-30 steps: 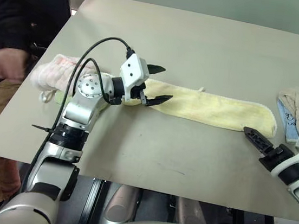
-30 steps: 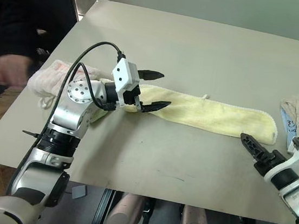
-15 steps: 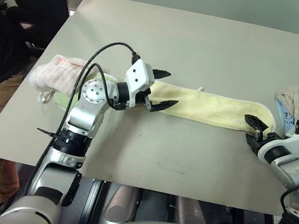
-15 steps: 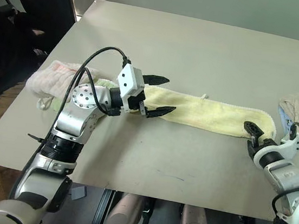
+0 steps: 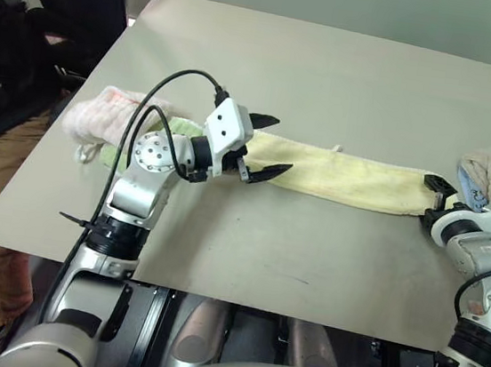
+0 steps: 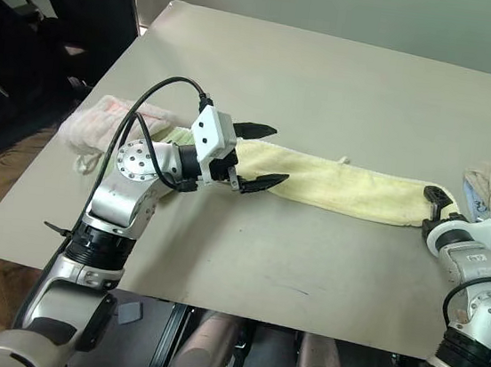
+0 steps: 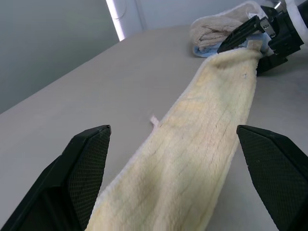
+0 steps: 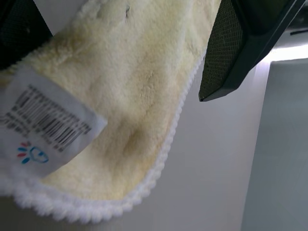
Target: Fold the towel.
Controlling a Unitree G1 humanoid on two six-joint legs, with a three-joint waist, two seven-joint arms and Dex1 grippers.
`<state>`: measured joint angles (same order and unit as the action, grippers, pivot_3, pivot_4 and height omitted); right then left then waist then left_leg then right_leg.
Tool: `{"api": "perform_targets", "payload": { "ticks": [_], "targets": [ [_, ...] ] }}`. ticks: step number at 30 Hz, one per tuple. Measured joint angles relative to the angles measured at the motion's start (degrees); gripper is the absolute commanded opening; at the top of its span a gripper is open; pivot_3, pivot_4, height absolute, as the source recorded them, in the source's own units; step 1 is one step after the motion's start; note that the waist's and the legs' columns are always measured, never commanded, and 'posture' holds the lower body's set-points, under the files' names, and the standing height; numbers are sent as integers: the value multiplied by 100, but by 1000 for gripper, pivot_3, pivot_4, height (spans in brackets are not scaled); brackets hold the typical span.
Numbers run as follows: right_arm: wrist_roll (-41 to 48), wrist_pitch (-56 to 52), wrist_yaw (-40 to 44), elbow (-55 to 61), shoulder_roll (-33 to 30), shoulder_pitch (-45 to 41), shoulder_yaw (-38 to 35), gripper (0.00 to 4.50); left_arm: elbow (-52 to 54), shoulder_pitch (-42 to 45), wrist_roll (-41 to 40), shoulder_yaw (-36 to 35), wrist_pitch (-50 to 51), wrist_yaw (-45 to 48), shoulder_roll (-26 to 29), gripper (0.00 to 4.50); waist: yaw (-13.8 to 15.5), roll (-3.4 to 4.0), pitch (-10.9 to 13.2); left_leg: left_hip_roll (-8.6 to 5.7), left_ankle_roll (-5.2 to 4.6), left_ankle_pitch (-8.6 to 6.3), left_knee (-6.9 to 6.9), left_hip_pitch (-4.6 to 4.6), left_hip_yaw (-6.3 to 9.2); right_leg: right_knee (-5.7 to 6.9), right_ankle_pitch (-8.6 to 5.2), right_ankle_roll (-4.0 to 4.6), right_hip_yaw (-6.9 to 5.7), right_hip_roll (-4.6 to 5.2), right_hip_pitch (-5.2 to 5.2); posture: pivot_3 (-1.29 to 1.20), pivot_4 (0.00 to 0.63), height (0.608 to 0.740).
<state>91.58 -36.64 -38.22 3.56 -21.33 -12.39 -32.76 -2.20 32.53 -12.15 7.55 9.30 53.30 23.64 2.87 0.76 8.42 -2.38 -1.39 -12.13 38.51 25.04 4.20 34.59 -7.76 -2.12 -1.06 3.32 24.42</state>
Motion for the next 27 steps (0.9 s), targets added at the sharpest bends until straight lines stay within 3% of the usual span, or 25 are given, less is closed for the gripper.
{"api": "perform_targets", "payload": {
  "ticks": [7, 10, 11, 16, 23, 27],
  "targets": [
    [-442, 274, 28, -105, -1, 81, -89, 1278, 1, -86, -17, 1, 35, 17, -2, 4500, 12, 2, 0, 3, 3, -26, -11, 13, -3, 0, 14, 44, -1, 0, 26, 0, 150, 739],
    [-530, 312, 30, -109, 0, 87, -183, 214, 3, -237, -25, 22, 83, 111, 8, 4500, 2, 4, 1, 6, 6, -37, -17, 26, -6, 3, 18, 19, -4, -1, 50, 0, 150, 739],
    [-538, 312, 39, -108, 0, 87, -202, 69, 6, -275, -32, 32, 104, 155, 11, 4500, 1, 4, 1, 7, 1, -37, -17, 27, -7, 9, 16, 7, -6, -1, 54, 0, 150, 739],
    [-755, 209, 317, -82, -101, 97, -163, 69, 114, -297, -109, 36, 135, 196, 18, 4500, 1, 12, 6, 9, -18, -33, -24, 27, -6, 17, 4, 7, -10, -2, 58, 0, 150, 739],
    [-2017, -326, 1858, 674, -1608, 128, 578, 69, 229, -407, -140, 36, 211, 183, 71, 4500, -20, 23, 8, 12, 29, -48, -24, 25, -9, 28, -11, 46, -12, -1, 62, 0, 150, 739],
    [-3298, -532, 3157, 1327, -2916, -41, 1684, 69, 247, -440, -139, 43, 234, 165, 81, 4500, -42, 30, 7, 18, 48, -32, -27, 20, -8, 33, -16, 82, -18, -4, 58, 0, 150, 739]
  ]
}}
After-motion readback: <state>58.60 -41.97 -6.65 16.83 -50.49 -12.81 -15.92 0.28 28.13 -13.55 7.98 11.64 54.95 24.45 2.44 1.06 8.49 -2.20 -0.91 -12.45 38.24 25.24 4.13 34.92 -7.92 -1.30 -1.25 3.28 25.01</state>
